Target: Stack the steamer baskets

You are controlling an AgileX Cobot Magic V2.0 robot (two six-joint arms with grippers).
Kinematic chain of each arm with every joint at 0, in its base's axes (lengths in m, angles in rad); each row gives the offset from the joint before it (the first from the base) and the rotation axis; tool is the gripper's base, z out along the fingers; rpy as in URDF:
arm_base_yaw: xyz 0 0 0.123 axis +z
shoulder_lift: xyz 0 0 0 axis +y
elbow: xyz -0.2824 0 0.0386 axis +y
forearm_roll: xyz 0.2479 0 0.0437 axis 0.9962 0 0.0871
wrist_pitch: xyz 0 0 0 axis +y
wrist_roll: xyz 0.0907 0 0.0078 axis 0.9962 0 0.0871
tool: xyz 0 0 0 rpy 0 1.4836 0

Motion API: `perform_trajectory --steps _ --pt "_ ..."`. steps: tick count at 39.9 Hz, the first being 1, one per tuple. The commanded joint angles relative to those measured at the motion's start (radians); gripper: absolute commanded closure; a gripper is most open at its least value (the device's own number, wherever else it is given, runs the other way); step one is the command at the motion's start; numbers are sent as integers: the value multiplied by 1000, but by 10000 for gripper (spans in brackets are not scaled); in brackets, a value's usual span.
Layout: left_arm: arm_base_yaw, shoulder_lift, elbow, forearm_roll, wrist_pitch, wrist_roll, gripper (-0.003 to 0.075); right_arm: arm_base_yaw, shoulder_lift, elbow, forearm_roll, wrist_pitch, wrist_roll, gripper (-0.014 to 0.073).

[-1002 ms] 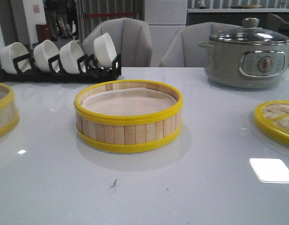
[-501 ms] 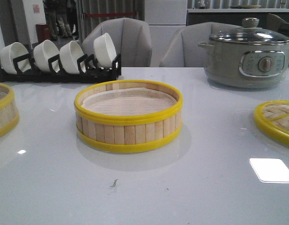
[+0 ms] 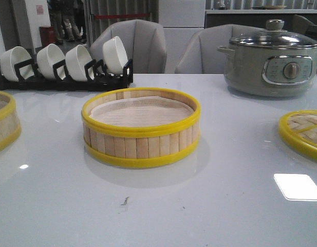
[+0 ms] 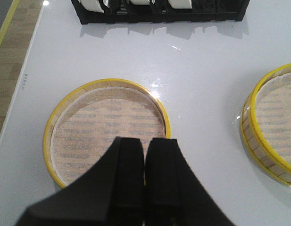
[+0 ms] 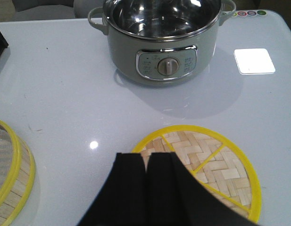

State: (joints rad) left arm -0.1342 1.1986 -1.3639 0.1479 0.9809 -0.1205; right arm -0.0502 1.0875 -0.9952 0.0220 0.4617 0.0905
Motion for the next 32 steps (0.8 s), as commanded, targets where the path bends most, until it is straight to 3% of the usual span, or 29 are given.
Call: perform_trajectory --steps 1,6,9,13,17,21,32 --pt "-6 -21 -30 -6 -58 -2 636 -3 -15 -37 4 -61 -3 526" --pt "-6 -19 -30 -14 -62 -2 636 -3 -14 -37 4 -52 -3 381" --pt "-6 -19 -30 -18 -66 -2 624 -3 -14 -37 4 -39 -3 204" --pt "-6 -12 -30 -50 -66 -2 540 -3 -14 -37 4 -19 -3 53" --pt "-6 5 -30 -67 -69 1 356 -3 -14 -37 4 -6 -3 41" --pt "-6 37 -30 -79 -71 -3 242 -3 -14 -37 4 1 -3 46" --pt "-6 198 -30 -131 -130 14 237 -3 -14 -37 9 17 -3 46"
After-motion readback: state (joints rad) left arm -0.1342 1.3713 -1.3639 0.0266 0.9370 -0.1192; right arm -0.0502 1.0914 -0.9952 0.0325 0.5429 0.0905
